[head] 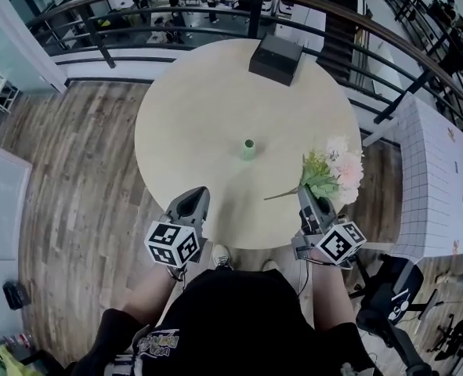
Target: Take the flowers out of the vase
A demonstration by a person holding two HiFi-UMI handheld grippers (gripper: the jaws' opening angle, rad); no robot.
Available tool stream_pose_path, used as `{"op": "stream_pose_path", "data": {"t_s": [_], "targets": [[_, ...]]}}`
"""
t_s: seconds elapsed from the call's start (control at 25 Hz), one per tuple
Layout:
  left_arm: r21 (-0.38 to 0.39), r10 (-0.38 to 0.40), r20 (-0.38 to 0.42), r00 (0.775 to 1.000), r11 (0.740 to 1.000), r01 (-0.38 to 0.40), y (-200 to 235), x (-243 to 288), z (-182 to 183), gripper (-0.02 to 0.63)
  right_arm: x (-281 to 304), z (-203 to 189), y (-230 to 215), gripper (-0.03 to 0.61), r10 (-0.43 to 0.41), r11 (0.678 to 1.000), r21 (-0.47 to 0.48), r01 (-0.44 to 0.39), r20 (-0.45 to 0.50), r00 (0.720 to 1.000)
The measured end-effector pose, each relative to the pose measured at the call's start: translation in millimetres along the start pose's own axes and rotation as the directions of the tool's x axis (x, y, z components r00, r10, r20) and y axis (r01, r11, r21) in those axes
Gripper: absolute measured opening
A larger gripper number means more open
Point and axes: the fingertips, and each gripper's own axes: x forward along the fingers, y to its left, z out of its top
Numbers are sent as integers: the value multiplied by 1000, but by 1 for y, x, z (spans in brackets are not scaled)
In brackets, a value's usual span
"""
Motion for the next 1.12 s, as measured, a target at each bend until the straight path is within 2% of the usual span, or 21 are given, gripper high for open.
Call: {"op": "stream_pose_path", "data": {"t_s": [0.16, 0.36, 0.52, 0.72, 1.04, 1.12], "targets": [[-17, 20, 15, 1000, 1000, -20, 7, -10, 15, 6, 9, -3, 24, 71, 16, 1000, -11, -16, -35, 999], [-33, 50, 15, 999, 998, -50, -25, -20, 12, 6, -12, -1, 32, 71, 75, 997, 6, -75, -85, 994], [-33, 80, 9, 997, 996, -80, -78, -19, -17, 6, -54, -1, 16, 71, 130, 992, 11, -129, -106, 986], [-23, 112, 8, 994, 993, -112, -132, -12, -36, 6, -89, 5, -3, 71, 173, 985, 4, -174, -139, 975], [-40, 166, 40, 985, 986, -165, -209, -24, -89, 6, -163, -11, -21, 70, 259, 965, 20, -260, -189, 947], [-47, 173, 42, 984, 984, -171, -216, -29, -91, 6, -168, -12, -17, 71, 267, 963, 16, -270, -202, 942]]}}
